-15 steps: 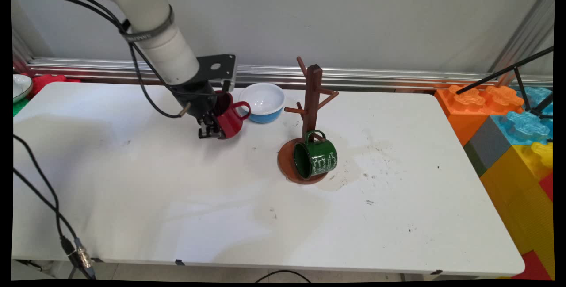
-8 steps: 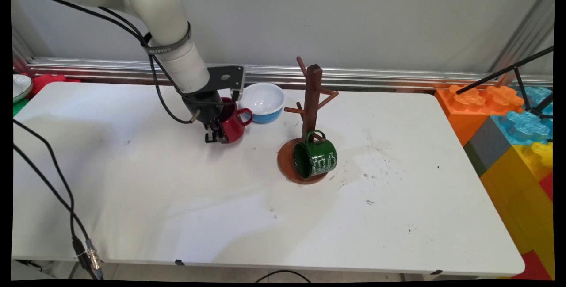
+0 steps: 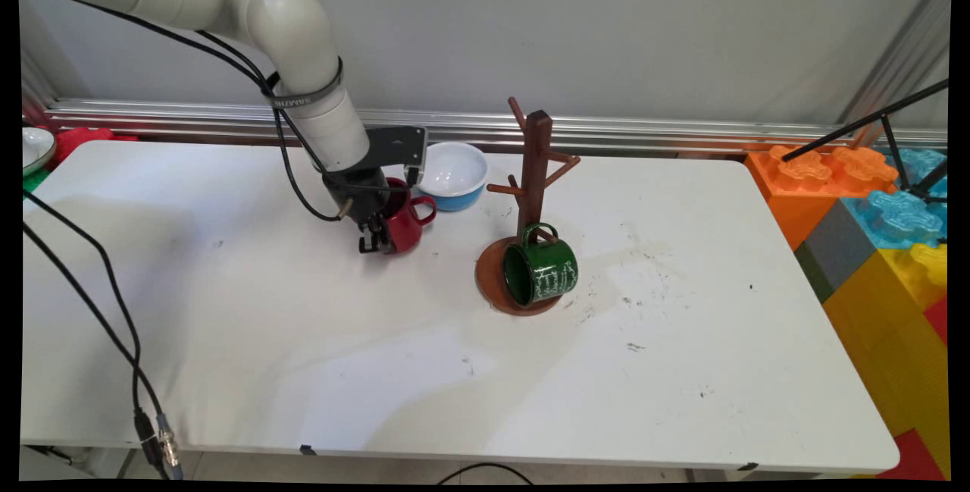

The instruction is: Place the picked object on the table

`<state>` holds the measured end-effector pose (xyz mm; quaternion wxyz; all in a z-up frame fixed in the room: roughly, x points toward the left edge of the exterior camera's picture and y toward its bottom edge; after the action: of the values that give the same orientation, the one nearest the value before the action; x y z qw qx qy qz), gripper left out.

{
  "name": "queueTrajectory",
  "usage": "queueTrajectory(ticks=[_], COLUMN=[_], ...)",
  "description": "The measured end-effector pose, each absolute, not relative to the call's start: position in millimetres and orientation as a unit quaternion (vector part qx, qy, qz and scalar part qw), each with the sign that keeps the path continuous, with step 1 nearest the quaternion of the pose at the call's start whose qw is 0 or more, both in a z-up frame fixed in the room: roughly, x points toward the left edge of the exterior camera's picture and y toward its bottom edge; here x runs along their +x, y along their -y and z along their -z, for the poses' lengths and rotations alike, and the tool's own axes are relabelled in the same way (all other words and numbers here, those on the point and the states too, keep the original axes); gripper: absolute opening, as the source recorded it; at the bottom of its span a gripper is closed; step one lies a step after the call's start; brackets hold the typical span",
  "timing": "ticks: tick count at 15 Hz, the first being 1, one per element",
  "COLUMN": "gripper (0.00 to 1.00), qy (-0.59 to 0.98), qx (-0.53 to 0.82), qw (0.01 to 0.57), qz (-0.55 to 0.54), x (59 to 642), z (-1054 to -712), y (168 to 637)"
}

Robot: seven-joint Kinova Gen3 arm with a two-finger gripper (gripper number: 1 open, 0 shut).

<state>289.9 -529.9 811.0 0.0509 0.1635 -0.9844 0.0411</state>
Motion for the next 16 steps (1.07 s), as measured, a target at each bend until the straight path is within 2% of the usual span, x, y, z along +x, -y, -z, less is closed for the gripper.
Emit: queueTrajectory(ticks=[9,10,16], gripper=[0.0,1.0,1.0], qy=[0.984,0.983,0.975], qx=[0.168,0.17,0.191], qw=[0.054,0.058,0.104], qz=[-0.034,-0.034,-0.037], x=[290,290,282], z=[-795,-794,-800], y=[534,534,535])
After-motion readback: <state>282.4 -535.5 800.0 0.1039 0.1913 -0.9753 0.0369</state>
